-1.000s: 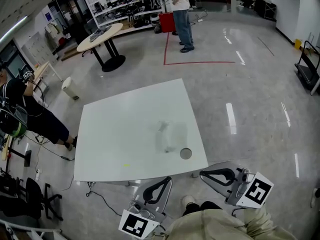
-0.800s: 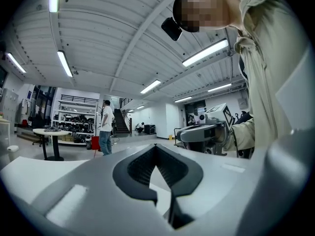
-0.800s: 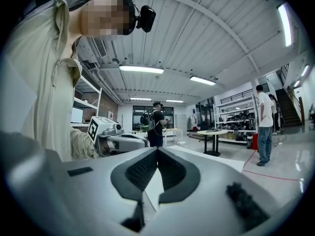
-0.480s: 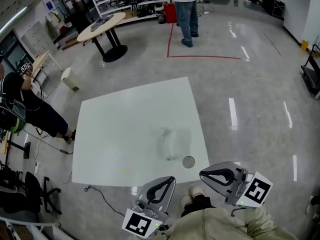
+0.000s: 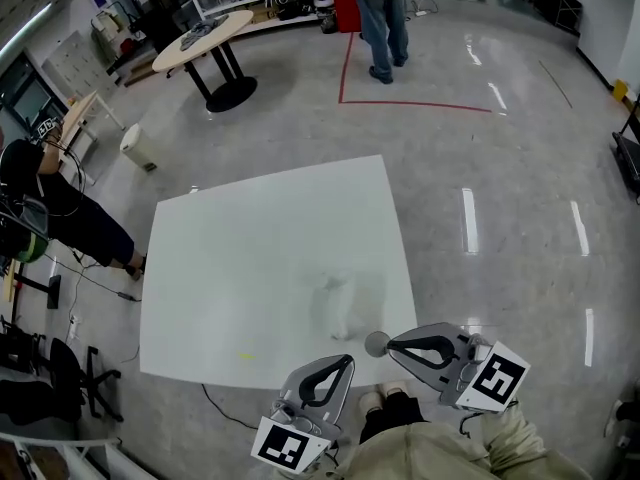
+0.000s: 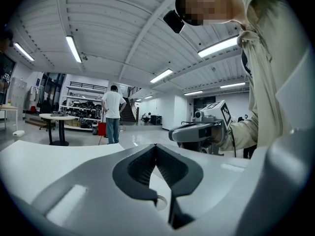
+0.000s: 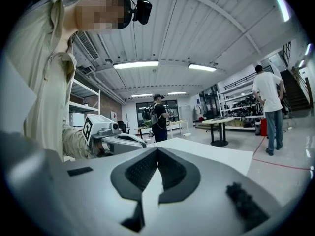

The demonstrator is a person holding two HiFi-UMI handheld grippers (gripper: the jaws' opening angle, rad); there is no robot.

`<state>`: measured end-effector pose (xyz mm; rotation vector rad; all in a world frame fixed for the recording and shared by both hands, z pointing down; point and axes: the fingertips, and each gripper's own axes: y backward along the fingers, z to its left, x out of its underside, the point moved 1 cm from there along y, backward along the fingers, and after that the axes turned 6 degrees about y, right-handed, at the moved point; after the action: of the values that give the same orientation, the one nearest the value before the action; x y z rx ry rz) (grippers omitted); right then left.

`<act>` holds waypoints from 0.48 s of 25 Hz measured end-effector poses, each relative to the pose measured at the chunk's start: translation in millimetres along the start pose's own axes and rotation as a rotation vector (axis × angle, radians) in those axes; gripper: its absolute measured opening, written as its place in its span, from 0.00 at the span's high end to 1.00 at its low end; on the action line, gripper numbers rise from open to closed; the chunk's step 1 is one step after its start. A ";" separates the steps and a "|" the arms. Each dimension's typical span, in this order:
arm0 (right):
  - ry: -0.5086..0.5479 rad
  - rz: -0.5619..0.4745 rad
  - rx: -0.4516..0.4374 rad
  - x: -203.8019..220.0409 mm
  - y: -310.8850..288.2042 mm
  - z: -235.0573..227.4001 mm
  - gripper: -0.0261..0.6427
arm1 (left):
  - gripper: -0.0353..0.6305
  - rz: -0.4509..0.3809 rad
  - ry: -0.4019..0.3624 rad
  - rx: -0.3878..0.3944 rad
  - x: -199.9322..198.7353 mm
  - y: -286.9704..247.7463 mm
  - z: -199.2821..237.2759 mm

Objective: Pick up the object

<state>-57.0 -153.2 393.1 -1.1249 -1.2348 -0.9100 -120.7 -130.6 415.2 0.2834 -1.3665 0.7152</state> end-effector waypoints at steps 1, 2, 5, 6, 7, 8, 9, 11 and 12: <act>-0.005 0.008 -0.004 4.0 -4.5 -4.2 0.96 | 0.94 0.003 0.006 -0.003 0.8 -2.0 2.5; -0.010 0.019 -0.006 8.7 -9.1 -8.6 0.96 | 0.94 0.006 0.013 -0.006 1.8 -3.7 4.7; -0.048 0.054 -0.017 27.3 -24.9 -24.2 0.96 | 0.94 0.021 0.032 -0.022 6.9 -8.8 11.5; -0.070 0.065 -0.025 34.1 -31.0 -29.5 0.96 | 0.94 0.024 0.036 -0.028 8.8 -10.3 14.2; -0.095 0.075 -0.033 40.4 -37.5 -34.4 0.96 | 0.94 0.028 0.040 -0.035 10.6 -11.7 17.1; -0.120 0.085 -0.039 46.6 -44.3 -39.1 0.96 | 0.94 0.031 0.044 -0.041 12.4 -13.1 20.3; -0.143 0.095 -0.044 52.9 -51.2 -43.7 0.93 | 0.94 0.034 0.050 -0.048 14.0 -14.7 23.9; -0.183 0.114 -0.053 65.5 -64.9 -52.4 0.86 | 0.94 0.036 0.055 -0.062 16.9 -19.4 32.2; -0.197 0.129 -0.054 72.1 -71.4 -56.4 0.83 | 0.93 0.036 0.057 -0.070 18.5 -22.4 36.7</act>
<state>-102.2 -220.5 476.1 -1.3473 -1.2860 -0.7521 -135.3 -163.2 445.4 0.1825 -1.3424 0.6985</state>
